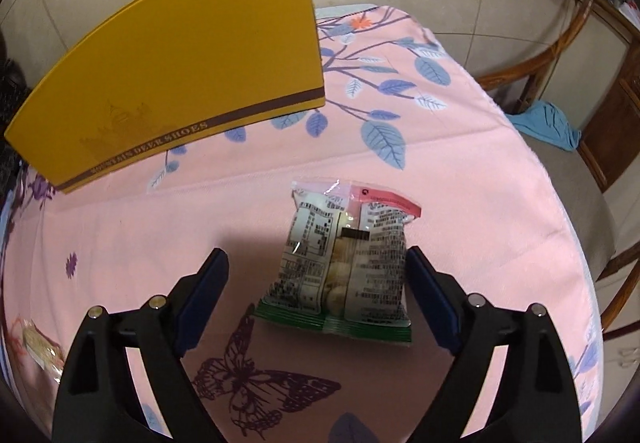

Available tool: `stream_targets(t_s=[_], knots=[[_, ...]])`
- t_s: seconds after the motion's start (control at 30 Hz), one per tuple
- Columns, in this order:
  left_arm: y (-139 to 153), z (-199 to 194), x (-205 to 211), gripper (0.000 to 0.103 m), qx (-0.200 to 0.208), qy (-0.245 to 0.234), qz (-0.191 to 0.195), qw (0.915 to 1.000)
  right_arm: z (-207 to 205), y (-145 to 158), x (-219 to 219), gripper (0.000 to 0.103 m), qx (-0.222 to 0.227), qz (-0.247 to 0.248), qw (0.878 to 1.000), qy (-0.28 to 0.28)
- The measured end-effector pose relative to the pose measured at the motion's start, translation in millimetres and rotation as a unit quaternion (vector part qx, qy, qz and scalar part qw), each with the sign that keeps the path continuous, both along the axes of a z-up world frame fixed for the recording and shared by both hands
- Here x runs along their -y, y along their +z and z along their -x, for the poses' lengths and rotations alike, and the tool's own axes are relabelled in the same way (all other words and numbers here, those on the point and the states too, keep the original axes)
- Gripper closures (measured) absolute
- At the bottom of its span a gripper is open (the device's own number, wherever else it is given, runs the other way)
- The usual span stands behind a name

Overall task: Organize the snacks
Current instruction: 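Move both grippers back toward the sesame bar and green-edged cookie pack, then grasp the sesame bar with the left gripper while the right grasps the green-edged cookie pack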

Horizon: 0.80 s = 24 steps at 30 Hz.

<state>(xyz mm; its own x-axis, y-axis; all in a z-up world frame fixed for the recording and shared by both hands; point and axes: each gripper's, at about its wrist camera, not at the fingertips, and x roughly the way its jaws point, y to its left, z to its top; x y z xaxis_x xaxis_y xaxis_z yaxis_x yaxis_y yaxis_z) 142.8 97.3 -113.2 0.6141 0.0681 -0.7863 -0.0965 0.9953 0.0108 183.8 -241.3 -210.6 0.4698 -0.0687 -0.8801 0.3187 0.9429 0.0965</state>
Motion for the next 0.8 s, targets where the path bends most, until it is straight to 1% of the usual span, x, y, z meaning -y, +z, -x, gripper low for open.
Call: stream_targets(t_s=[0.07,0.17,0.23,0.33,0.43,0.5,0.57,0.67,0.7,0.77,0.8], knots=[[-6,3,-5,0.002,-0.006,0.007,-0.001,1.0,0,-1,-2,0.015,-0.002,0.015,1.0,0.013],[-16,5,-8,0.002,-0.018,0.007,-0.004,0.9998,4,-1,-3,0.026,-0.002,0.032,0.999,0.023],[-25,7,-6,0.002,-0.029,0.005,-0.003,0.9996,8,0,-1,0.04,0.0,0.042,0.999,0.034],[-35,6,-3,0.002,-0.044,0.006,0.01,0.9989,10,1,6,0.046,0.003,0.039,0.998,0.05],[-47,-1,1,0.002,-0.068,0.035,0.021,0.9968,13,1,5,0.048,0.006,0.044,0.997,0.071],[-57,-10,3,0.002,-0.09,0.071,0.031,0.993,14,0,6,0.047,0.013,0.044,0.996,0.074],[-65,-17,5,0.002,-0.101,0.102,0.034,0.9891,15,0,6,0.047,0.018,0.045,0.996,0.076],[-82,-29,7,0.002,-0.118,0.165,0.035,0.9786,17,-1,5,0.047,0.024,0.048,0.995,0.079],[-85,-31,8,0.002,-0.12,0.179,0.037,0.9758,18,-1,5,0.047,0.026,0.049,0.995,0.08],[-94,-36,5,0.002,-0.124,0.22,0.053,0.9661,22,-1,3,0.047,0.033,0.051,0.995,0.084],[-97,-37,5,0.002,-0.121,0.234,0.064,0.9625,22,-1,3,0.046,0.036,0.052,0.994,0.086]])
